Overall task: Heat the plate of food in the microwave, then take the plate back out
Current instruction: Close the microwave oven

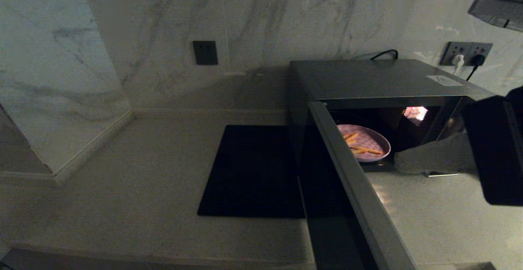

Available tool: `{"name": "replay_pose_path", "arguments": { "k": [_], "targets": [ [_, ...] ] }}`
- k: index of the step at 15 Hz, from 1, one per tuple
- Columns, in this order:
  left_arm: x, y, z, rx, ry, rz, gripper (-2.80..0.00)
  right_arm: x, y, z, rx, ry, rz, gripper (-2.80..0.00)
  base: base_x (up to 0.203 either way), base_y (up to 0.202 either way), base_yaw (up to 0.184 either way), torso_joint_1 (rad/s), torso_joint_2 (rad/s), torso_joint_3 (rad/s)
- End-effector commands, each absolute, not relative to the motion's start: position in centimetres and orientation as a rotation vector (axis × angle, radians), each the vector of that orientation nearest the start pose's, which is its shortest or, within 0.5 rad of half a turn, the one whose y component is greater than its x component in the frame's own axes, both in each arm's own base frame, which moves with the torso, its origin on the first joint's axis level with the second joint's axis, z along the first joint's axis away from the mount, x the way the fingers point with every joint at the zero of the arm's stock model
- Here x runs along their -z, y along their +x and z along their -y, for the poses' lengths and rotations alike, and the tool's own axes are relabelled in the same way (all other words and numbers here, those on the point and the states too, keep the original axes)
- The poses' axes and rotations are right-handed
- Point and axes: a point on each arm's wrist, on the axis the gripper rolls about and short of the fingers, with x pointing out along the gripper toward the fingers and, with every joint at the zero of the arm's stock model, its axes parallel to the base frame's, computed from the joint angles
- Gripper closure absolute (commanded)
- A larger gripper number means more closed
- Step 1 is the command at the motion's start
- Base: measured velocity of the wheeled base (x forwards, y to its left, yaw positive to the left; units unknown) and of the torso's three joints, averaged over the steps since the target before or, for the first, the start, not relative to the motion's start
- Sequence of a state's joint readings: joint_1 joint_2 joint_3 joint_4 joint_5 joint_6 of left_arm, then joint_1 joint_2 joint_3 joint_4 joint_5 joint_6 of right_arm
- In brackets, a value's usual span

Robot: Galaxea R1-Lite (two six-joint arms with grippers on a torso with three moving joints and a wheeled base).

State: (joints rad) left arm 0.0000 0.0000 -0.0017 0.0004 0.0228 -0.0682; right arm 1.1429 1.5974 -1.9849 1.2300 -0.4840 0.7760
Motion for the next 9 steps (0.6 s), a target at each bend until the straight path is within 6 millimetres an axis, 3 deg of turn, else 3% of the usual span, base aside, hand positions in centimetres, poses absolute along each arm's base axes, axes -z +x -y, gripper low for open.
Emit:
{"name": "replay_pose_path", "arguments": {
  "k": [1, 9],
  "targets": [
    [-7.6, -2.3, -0.1, -0.023, -0.069, 0.002, 0.00, -35.1, 9.4, -20.4, -0.352, 0.052, -0.788, 0.00, 0.000, 0.000, 0.000, 0.000, 0.00, 0.000],
    [-7.6, -2.3, -0.1, -0.023, -0.069, 0.002, 0.00, -33.8, 9.5, -22.1, -0.348, 0.021, -0.832, 0.00, 0.000, 0.000, 0.000, 0.000, 0.00, 0.000]
  ]
}}
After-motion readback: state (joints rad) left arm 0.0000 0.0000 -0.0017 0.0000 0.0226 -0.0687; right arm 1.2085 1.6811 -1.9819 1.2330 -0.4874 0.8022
